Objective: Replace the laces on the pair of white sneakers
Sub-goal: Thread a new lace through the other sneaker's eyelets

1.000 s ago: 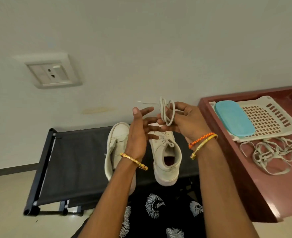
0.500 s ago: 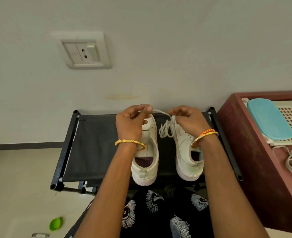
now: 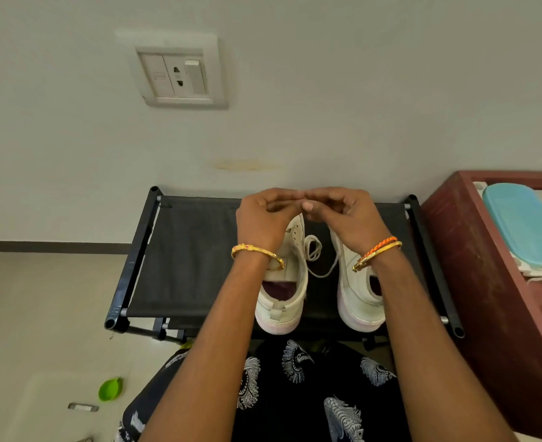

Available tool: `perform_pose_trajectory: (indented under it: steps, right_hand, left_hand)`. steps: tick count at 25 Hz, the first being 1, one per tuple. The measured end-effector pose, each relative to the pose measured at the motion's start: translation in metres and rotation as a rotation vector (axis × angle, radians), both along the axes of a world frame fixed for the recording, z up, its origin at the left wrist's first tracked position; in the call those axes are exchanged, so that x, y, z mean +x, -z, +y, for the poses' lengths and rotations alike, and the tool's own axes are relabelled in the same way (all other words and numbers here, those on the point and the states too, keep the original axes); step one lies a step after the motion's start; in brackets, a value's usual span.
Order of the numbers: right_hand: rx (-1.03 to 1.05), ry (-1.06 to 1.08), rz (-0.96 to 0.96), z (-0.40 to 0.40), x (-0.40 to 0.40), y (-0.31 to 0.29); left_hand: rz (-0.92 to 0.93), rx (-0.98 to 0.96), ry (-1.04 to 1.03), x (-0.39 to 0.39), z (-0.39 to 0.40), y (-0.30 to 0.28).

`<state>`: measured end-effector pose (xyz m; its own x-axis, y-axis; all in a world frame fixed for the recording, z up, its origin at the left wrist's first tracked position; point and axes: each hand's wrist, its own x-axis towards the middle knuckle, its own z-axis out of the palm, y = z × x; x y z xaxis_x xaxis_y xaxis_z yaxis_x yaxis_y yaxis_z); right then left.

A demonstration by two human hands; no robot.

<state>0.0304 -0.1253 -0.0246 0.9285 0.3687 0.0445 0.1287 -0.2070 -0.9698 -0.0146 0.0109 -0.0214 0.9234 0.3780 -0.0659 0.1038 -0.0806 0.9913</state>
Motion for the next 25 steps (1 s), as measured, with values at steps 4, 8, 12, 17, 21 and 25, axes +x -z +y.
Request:
perform_pose_trajectory:
  steps: [4, 8, 12, 17, 21, 25]
  right_hand:
    - [-0.154, 0.045, -0.037, -0.008, 0.004, 0.010]
    - [-0.426, 0.094, -0.137, -0.002, 0.006, 0.019]
    - [-0.542, 0.022, -0.120, 0.006, 0.008, 0.022]
    - [-0.594, -0.009, -0.112, 0.008, 0.010, 0.028]
    - [-0.621, 0.005, -0.132, 0.008, 0.012, 0.031]
    - [-0.656, -0.002, -0.145, 0.008, 0.013, 0.032]
  left_hand:
    - [0.121, -0.021, 0.107, 0.005, 0.003, 0.008]
    - [0.375, 0.615, 0.085, 0.011, 0.007, 0.018]
    - [0.546, 0.642, 0.179, 0.015, 0.008, 0.027]
    - [0.552, 0.526, 0.147, 0.017, 0.010, 0.023]
    - [0.503, 0.417, 0.105, 0.017, 0.006, 0.025]
    - [0.480, 0.384, 0.076, 0.020, 0.004, 0.033]
